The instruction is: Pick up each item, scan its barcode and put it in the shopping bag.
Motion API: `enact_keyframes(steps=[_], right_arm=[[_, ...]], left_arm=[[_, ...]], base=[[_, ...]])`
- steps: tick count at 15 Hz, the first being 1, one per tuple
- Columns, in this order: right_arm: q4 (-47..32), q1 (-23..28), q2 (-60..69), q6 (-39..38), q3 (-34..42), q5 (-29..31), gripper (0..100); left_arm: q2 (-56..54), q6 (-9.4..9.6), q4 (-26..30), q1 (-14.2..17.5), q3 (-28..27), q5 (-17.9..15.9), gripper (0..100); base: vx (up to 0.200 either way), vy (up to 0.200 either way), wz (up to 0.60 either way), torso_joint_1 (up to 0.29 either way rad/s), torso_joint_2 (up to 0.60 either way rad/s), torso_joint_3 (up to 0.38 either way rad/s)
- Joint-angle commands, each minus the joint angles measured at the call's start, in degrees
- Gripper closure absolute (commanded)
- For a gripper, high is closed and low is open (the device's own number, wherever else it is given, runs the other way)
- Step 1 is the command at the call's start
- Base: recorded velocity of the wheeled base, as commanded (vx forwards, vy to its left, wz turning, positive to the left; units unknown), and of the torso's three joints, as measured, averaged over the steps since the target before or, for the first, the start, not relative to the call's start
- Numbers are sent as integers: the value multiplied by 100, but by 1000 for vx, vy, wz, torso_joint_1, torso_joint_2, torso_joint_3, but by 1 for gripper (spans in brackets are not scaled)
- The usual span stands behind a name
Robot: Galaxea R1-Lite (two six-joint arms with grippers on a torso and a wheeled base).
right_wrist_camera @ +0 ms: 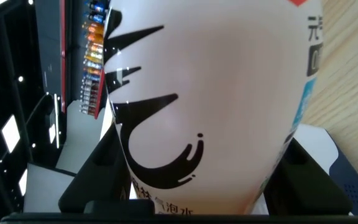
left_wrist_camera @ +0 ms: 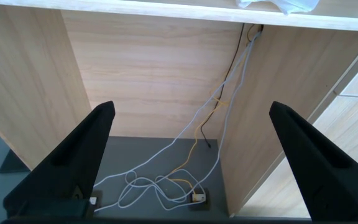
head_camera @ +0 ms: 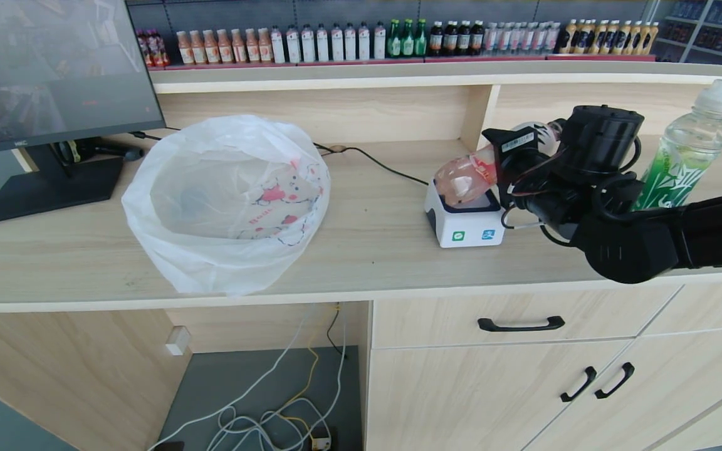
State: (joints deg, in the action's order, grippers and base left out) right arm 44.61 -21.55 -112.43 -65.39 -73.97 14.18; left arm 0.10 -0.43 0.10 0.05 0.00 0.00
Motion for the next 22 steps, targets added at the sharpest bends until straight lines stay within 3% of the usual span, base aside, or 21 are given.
enact_keyframes(steps=[1, 10, 17, 22], right_arm=[[4, 2, 11, 0, 6, -3, 100], [-13, -42, 125, 61, -65, -64, 100], [-13, -262, 486, 844, -311, -91, 100], [-4, -367, 1259, 2118, -196, 85, 100]], left_arm=[[-1, -1, -1, 4, 0, 0, 0], [-1, -1, -1, -5, 0, 0, 0], [-1, -1, -1, 4, 0, 0, 0], [-1, -1, -1, -5, 0, 0, 0]], base=[[0, 0, 0, 0, 0, 0], [0, 0, 0, 0, 0, 0], [0, 0, 0, 0, 0, 0], [0, 0, 0, 0, 0, 0]])
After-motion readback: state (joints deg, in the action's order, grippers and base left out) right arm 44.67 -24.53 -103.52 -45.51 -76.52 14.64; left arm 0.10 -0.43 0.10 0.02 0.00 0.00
